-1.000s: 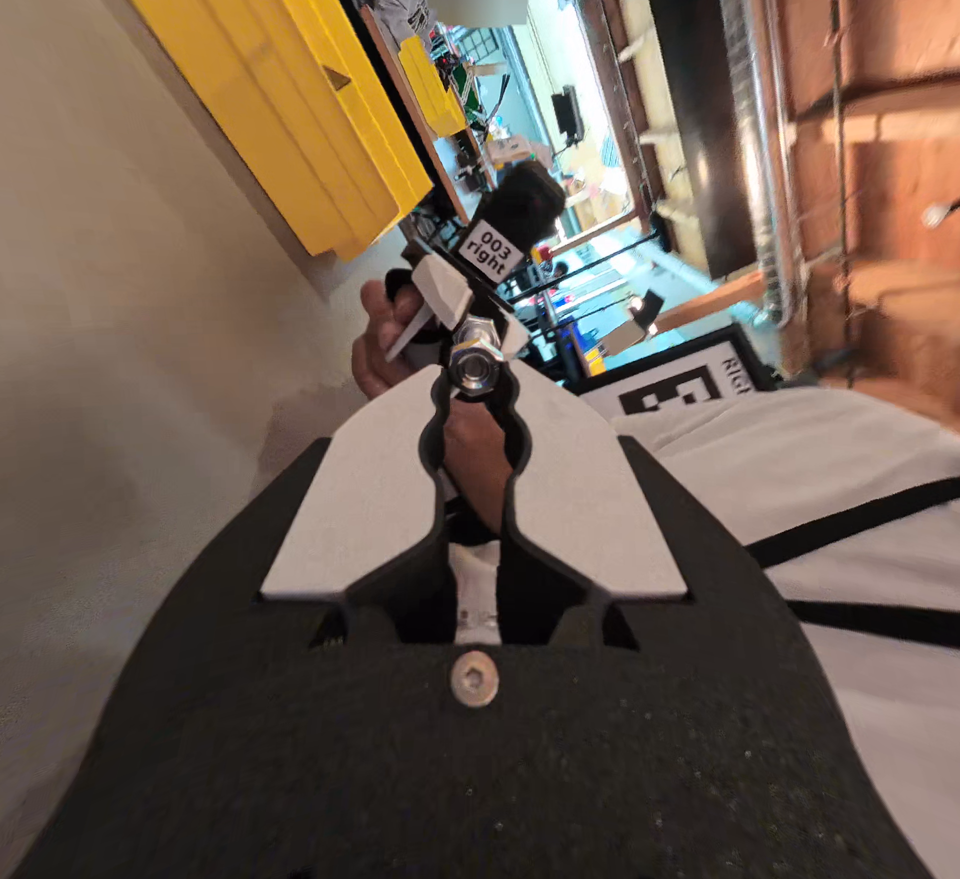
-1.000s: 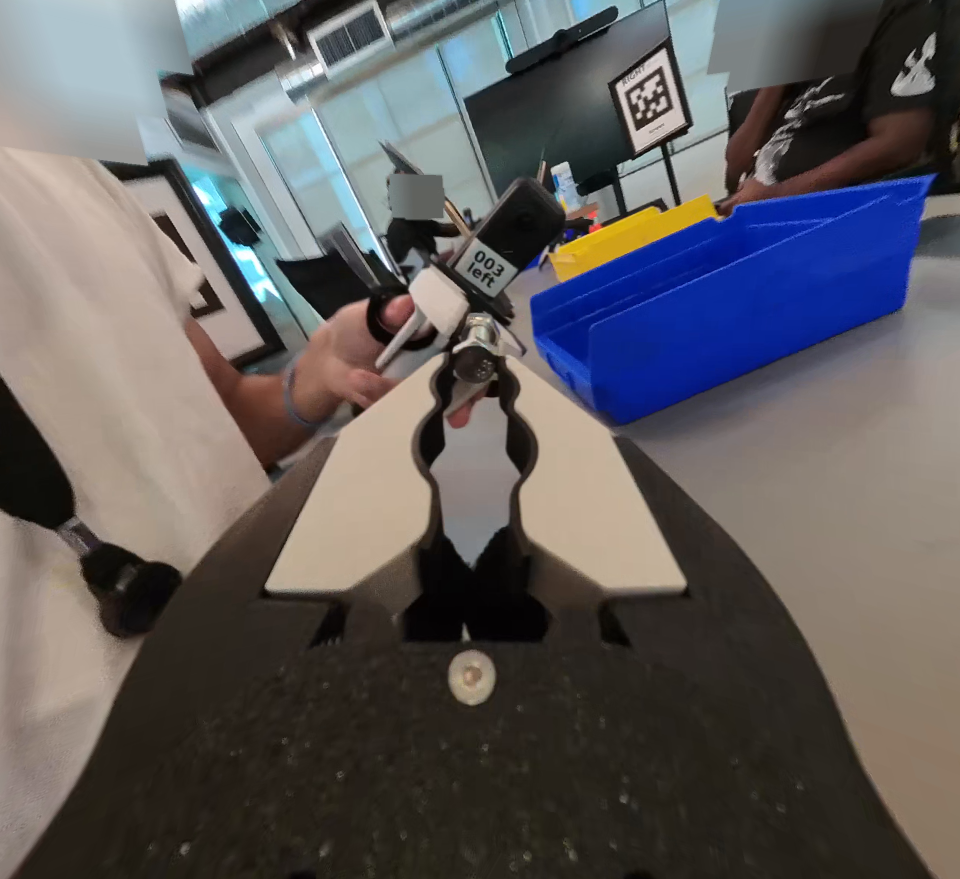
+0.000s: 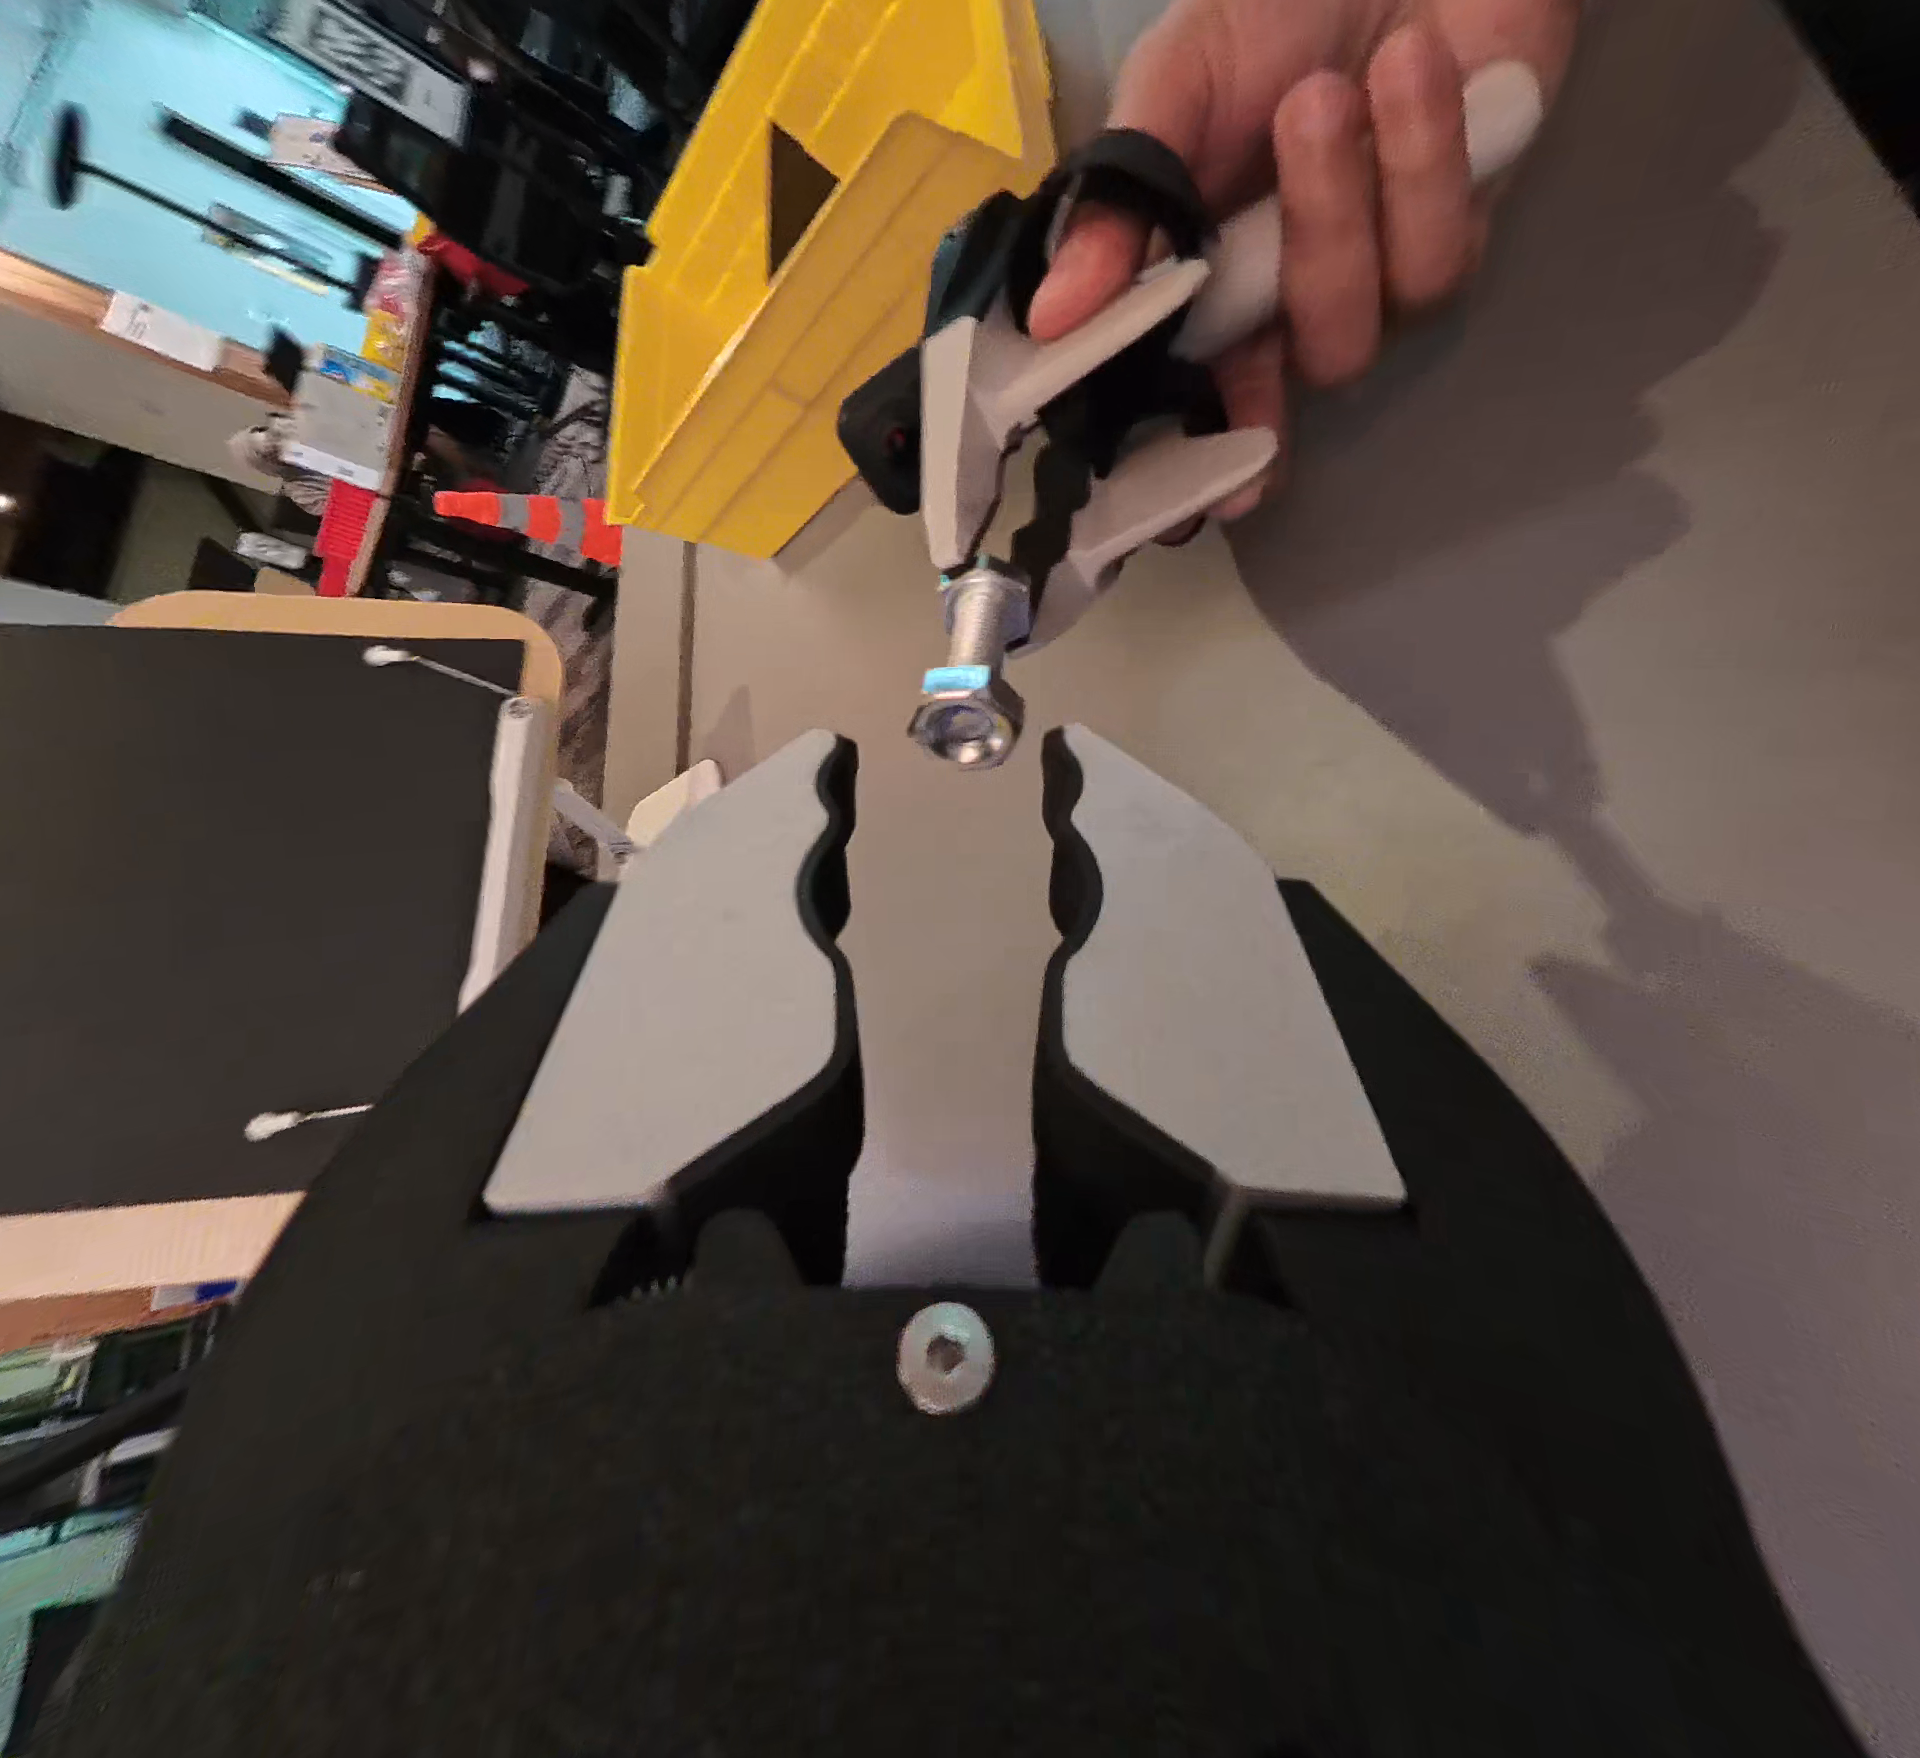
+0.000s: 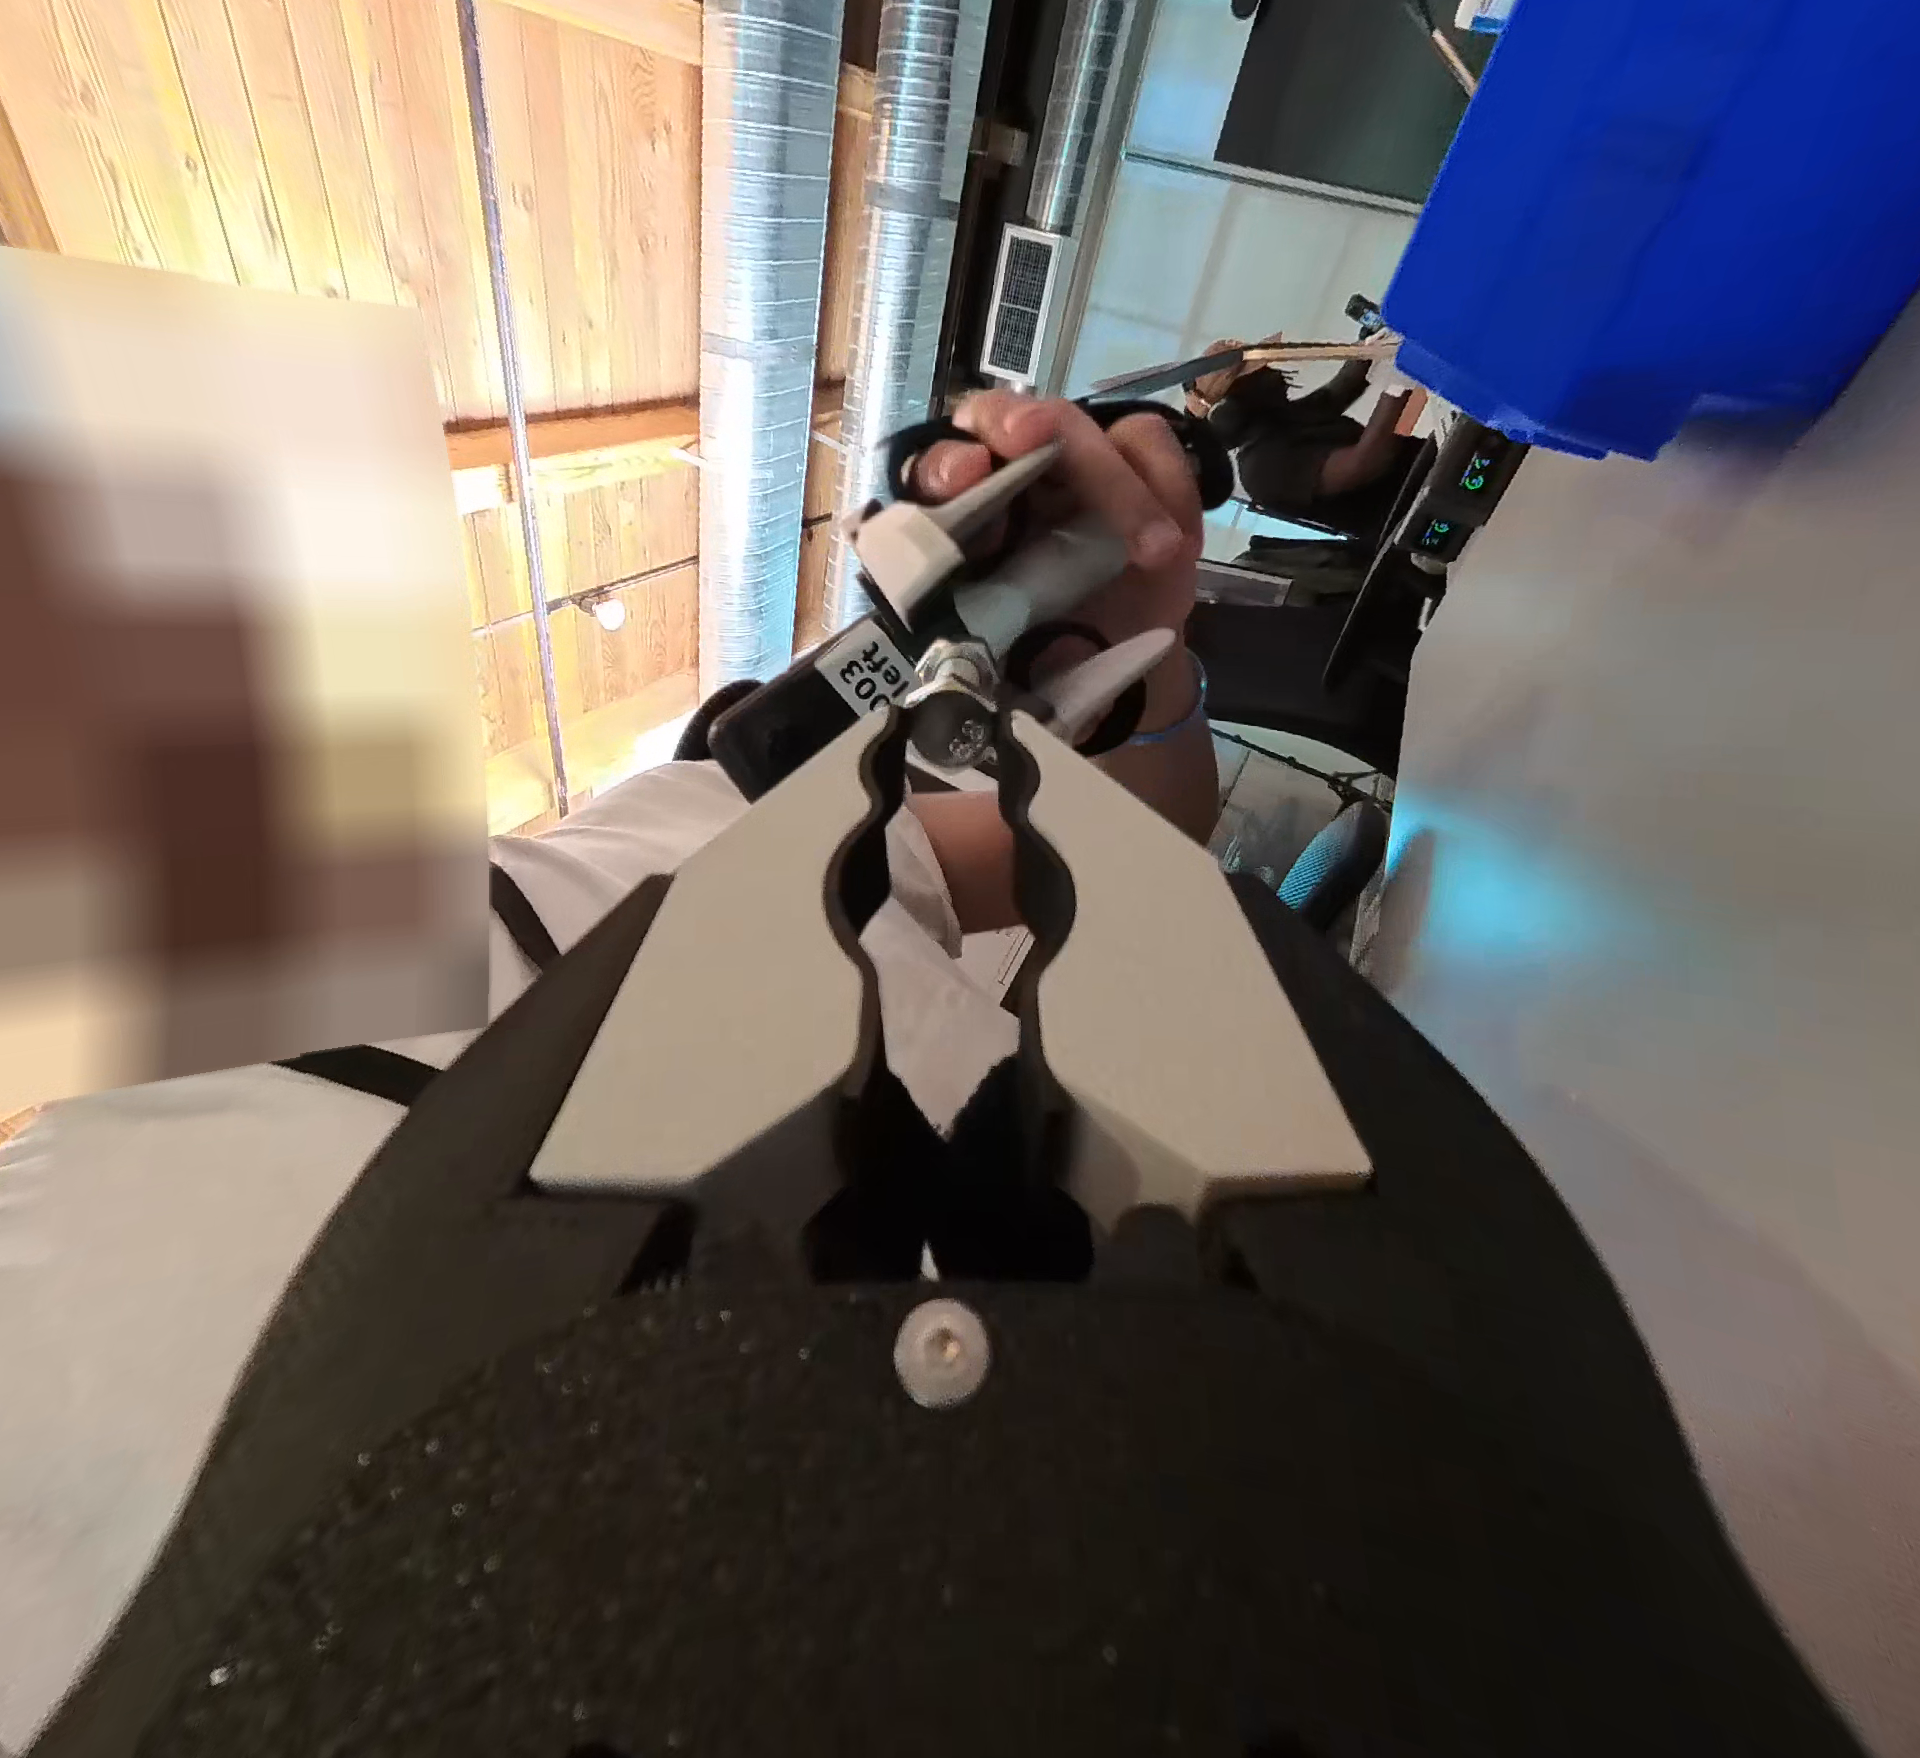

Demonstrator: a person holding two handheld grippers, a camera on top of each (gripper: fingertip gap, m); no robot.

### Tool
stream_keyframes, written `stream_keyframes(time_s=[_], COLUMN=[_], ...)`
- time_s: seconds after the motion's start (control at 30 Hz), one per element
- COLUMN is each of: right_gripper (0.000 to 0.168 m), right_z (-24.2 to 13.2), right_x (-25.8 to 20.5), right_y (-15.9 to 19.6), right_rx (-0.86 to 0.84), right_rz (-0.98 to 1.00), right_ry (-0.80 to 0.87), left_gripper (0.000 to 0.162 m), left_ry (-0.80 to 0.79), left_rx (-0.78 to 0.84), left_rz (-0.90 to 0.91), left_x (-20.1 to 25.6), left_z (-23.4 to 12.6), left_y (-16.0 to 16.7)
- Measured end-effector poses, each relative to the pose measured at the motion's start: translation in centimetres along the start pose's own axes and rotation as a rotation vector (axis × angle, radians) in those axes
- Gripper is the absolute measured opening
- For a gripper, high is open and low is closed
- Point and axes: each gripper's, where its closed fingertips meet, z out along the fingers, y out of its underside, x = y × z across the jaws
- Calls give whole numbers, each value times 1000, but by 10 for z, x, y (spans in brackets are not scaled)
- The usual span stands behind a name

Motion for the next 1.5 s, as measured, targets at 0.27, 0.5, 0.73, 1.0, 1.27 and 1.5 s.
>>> stream_keyframes(time_s=[0.27,0.5,0.73,1.0,1.27,1.5], right_gripper=[16,16,16,16,16,16], right_z=[2,-3,-2,-4,-5,-7], right_x=[1,-2,-10,-24,-28,-38], right_y=[3,-3,5,2,-4,-15], right_rx=[-3,13,-86,-103,-40,73], right_rz=[28,-76,-420,-798,-696,-466], right_ry=[-15,31,173,310,292,161], left_gripper=[19,19,18,17,16,56], left_ry=[59,196,496,616,384,185], left_rx=[-11,20,383,503,475,214], left_rz=[101,-488,-1517,-1942,-1668,-1216], left_x=[4,5,-1,4,-2,0], left_z=[-5,1,-3,-3,-1,-2], left_y=[-4,-7,-25,-38,-34,-17])
